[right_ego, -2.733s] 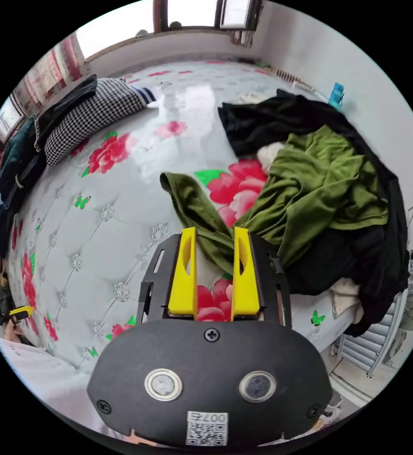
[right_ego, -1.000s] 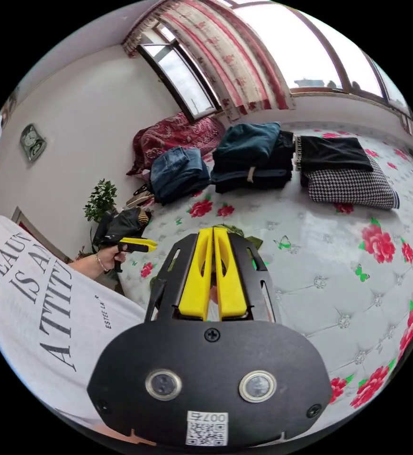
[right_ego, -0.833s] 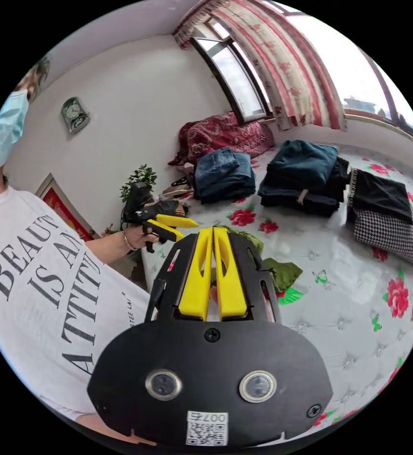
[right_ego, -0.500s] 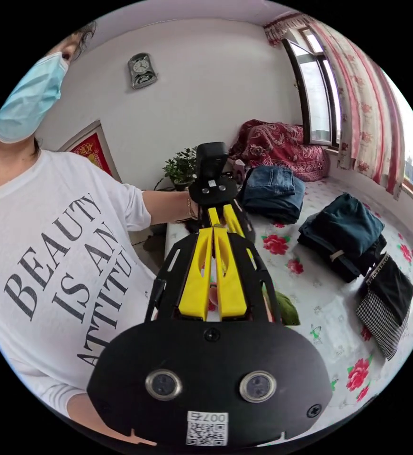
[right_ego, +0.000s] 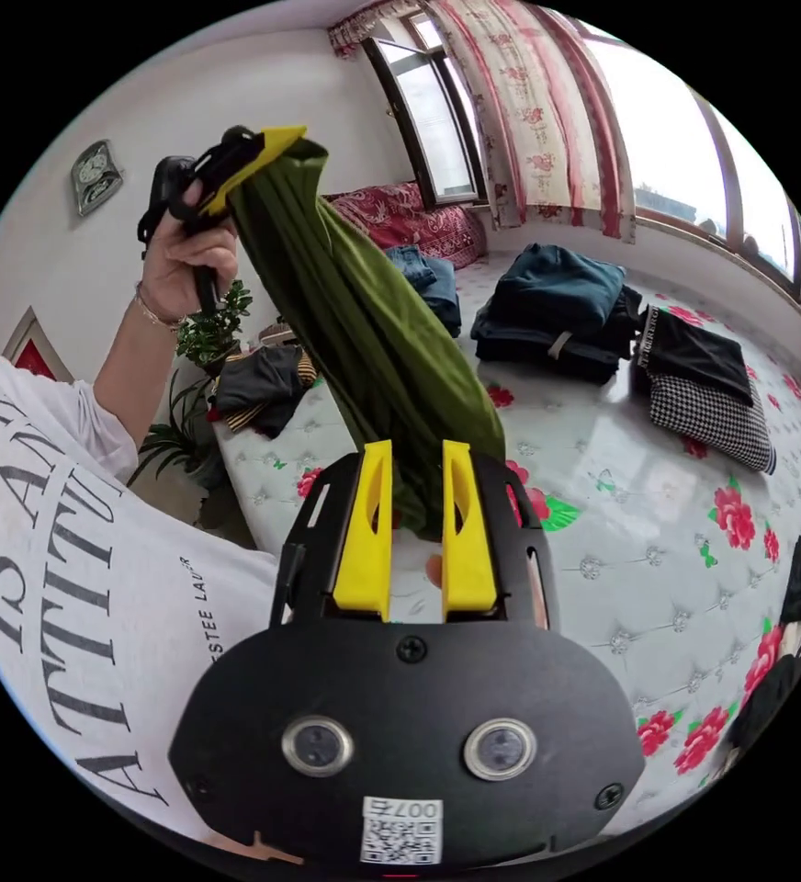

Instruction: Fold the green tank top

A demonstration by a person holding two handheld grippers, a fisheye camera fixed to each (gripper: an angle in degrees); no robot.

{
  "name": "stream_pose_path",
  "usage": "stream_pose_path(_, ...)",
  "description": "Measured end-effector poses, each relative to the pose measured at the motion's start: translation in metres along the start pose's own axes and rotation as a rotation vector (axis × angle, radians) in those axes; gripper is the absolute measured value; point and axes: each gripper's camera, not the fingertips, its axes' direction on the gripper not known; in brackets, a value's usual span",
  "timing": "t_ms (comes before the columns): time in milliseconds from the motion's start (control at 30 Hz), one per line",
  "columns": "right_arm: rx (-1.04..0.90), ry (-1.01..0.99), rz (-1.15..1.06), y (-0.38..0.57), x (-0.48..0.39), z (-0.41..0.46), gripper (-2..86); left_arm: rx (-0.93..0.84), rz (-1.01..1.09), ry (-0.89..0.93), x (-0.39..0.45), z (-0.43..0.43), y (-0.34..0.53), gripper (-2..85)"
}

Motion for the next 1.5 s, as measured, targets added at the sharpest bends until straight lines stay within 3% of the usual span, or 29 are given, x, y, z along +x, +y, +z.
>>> stream_pose_path(200,0.001,0.016,-0.081,-0.033,-0.034,0.033,6.9,0.082,0.048,0.029,0.046,-0.023,-0.022,-0.9)
stream_pose_path(367,-0.064,-0.164,-0.134,-0.048,-0.049,0.059,7.3,0.111,0.075,0.067,0.067,-0.036,-0.035,-0.9)
stream_pose_path(533,-0.087,-0.107,-0.188,-0.062,-0.054,0.073,4.2,0.095,0.068,0.026,0.065,-0.039,-0.043,-0.9)
stream_pose_path(700,-0.035,0.234,-0.221,-0.085,-0.022,0.011,1.4,0.043,0.036,-0.271,0.029,-0.053,-0.045,-0.9)
stream_pose_path(767,0.061,0.356,-0.209,-0.100,-0.002,-0.052,0.8,0.019,-0.055,-0.344,-0.005,-0.063,-0.049,-0.9)
stream_pose_path(867,0.202,0.388,-0.235,-0.116,0.001,-0.133,0.4,0.059,-0.102,-0.235,-0.023,-0.065,-0.062,-0.9)
stream_pose_path(967,0.269,0.415,-0.296,-0.119,-0.017,-0.183,0.4,0.109,0.012,-0.216,-0.001,-0.055,-0.077,-0.9)
stream_pose_path(1100,0.290,0.443,-0.321,-0.089,-0.029,-0.186,0.4,0.102,0.127,-0.204,0.022,-0.032,-0.062,-0.6)
stream_pose_path(1233,0.087,0.411,-0.179,-0.023,-0.010,-0.119,0.4,-0.062,0.115,-0.184,0.017,0.027,0.014,1.6)
stream_pose_path(1367,-0.247,0.313,0.117,0.069,0.024,-0.027,0.4,-0.421,-0.130,-0.236,-0.009,0.111,0.131,4.7)
stream_pose_path(1500,-0.388,0.213,0.281,0.118,0.039,0.003,1.0,-0.599,-0.345,-0.264,-0.022,0.144,0.205,4.9)
